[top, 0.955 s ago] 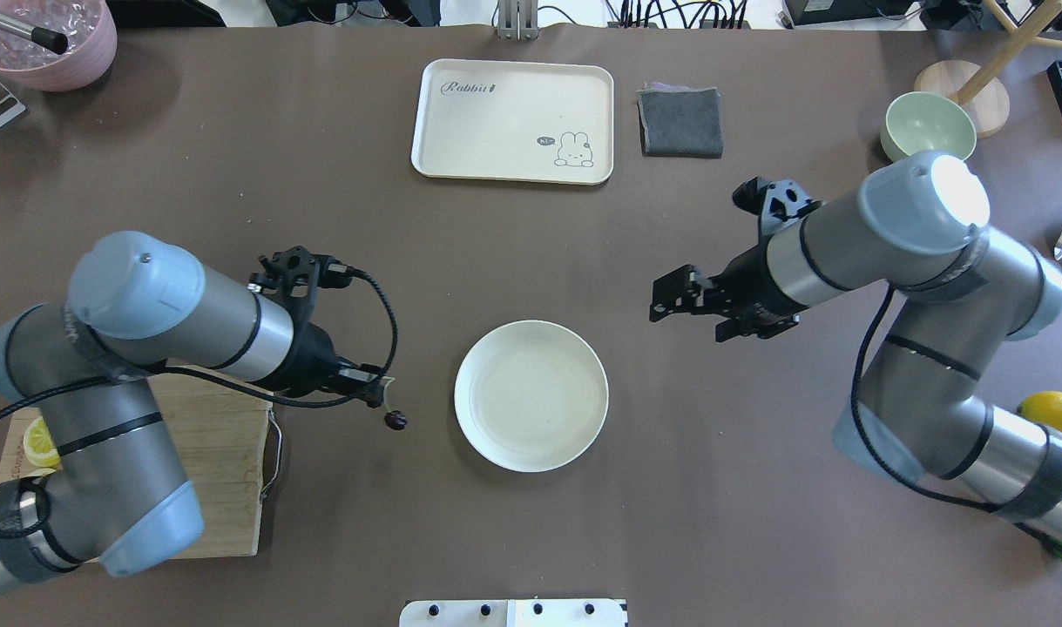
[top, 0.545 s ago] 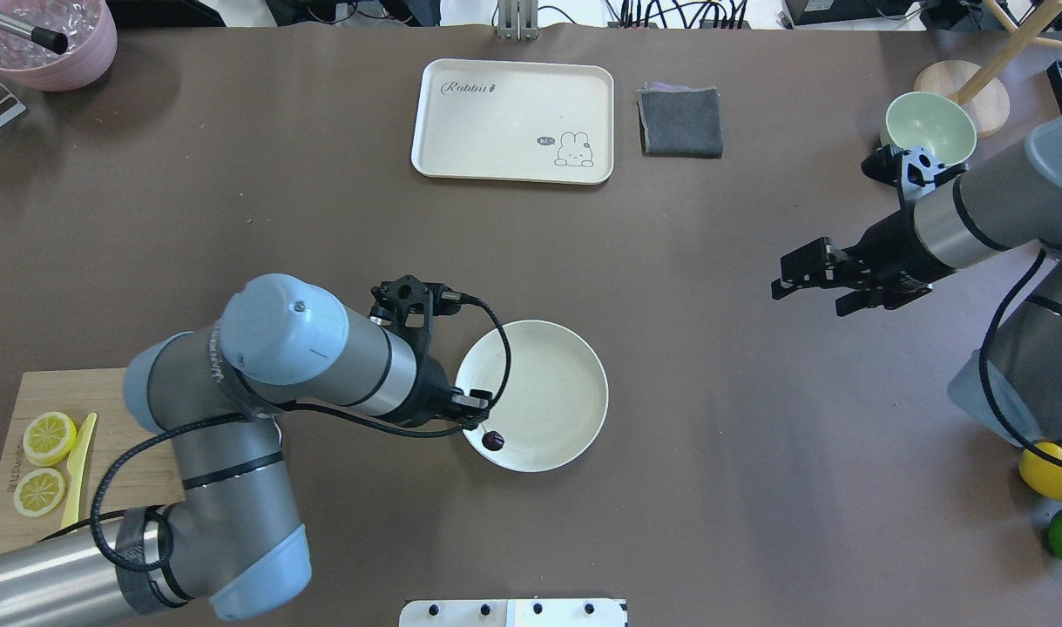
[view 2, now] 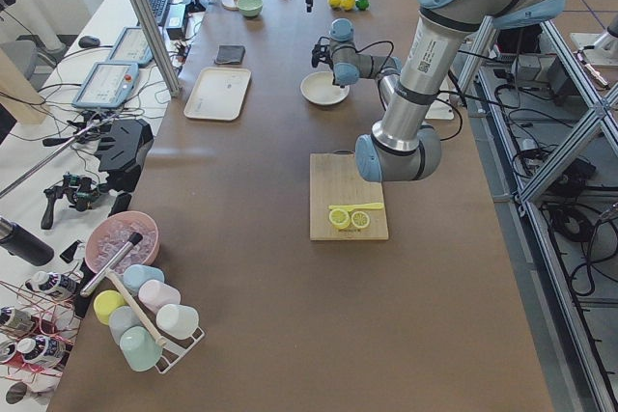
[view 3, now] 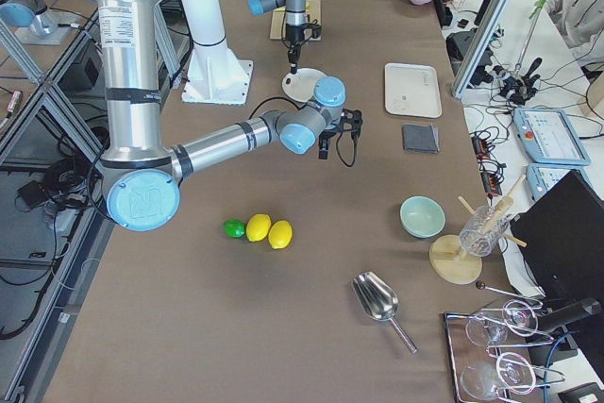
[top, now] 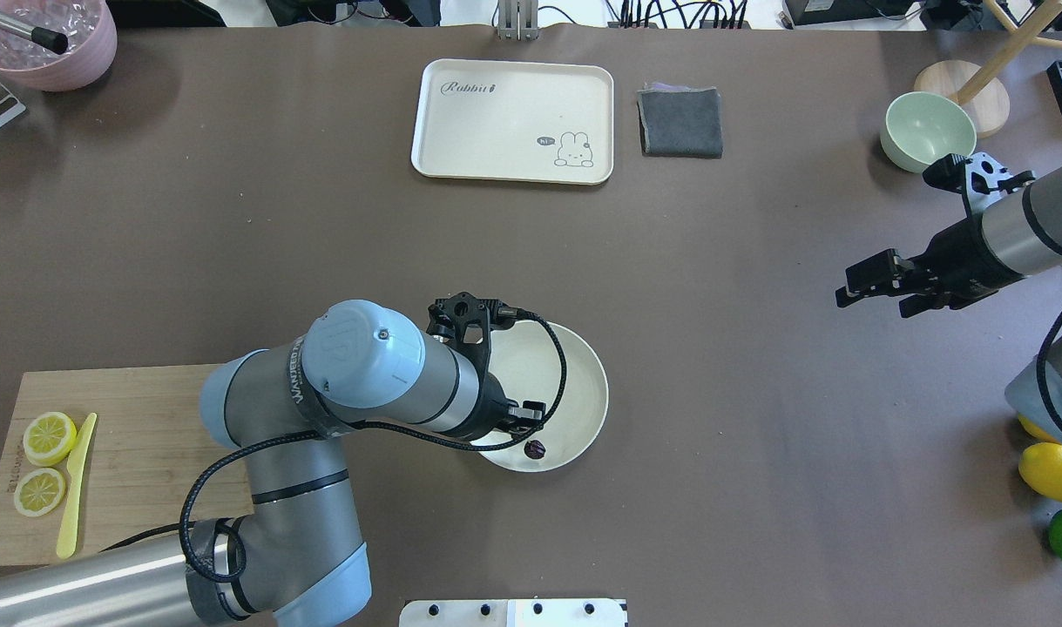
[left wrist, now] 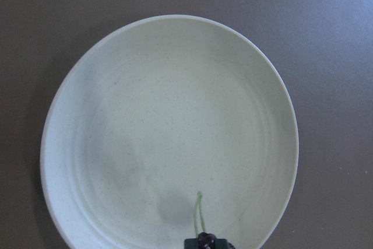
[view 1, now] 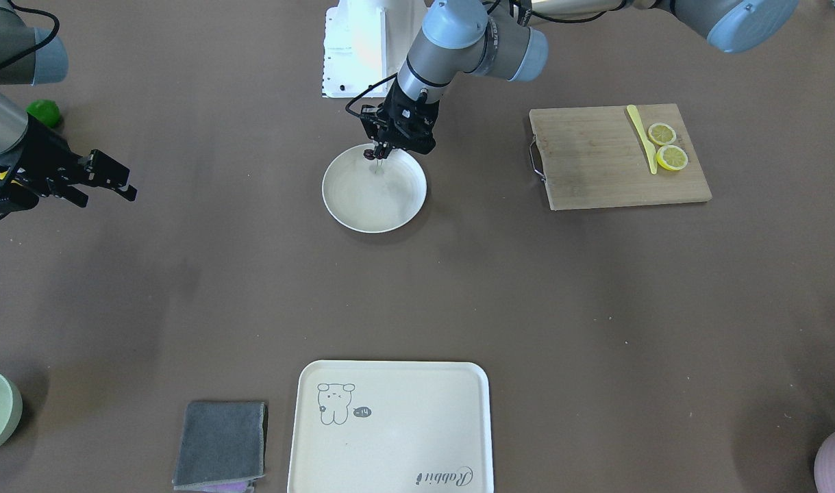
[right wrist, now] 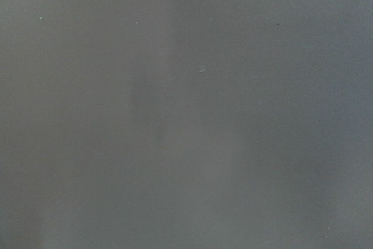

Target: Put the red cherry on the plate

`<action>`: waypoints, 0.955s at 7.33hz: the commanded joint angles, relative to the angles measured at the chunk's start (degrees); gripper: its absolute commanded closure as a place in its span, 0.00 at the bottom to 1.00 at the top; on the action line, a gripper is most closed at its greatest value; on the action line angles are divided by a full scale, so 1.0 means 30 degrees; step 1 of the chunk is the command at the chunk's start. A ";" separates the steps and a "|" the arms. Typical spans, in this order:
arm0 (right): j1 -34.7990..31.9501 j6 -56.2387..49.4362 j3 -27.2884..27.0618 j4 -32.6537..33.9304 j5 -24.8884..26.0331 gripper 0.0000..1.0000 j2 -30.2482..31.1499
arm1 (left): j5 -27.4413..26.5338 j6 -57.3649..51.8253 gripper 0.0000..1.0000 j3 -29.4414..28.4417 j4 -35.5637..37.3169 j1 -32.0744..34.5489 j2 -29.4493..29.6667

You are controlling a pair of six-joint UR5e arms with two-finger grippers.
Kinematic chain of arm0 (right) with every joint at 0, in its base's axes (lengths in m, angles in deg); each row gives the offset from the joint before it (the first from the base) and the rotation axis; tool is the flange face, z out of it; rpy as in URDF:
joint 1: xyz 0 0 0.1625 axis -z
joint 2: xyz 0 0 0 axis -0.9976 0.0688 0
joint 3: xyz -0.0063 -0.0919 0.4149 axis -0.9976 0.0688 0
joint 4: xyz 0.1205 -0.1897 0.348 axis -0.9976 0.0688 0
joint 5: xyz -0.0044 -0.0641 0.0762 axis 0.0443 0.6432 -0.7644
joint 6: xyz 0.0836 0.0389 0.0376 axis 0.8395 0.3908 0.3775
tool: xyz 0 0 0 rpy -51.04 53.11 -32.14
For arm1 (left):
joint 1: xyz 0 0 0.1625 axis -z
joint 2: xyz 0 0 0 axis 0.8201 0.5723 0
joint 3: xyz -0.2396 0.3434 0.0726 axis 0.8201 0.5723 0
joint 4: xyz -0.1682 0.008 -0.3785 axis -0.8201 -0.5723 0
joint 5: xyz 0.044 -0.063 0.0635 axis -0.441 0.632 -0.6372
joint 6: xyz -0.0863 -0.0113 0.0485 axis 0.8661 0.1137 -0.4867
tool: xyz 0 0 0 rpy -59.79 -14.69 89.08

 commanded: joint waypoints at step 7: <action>-0.4488 -0.7125 0.2550 0.0220 -0.0310 0.00 0.0661 | 0.5119 -0.8770 0.03 0.2461 0.1286 0.7830 -0.5906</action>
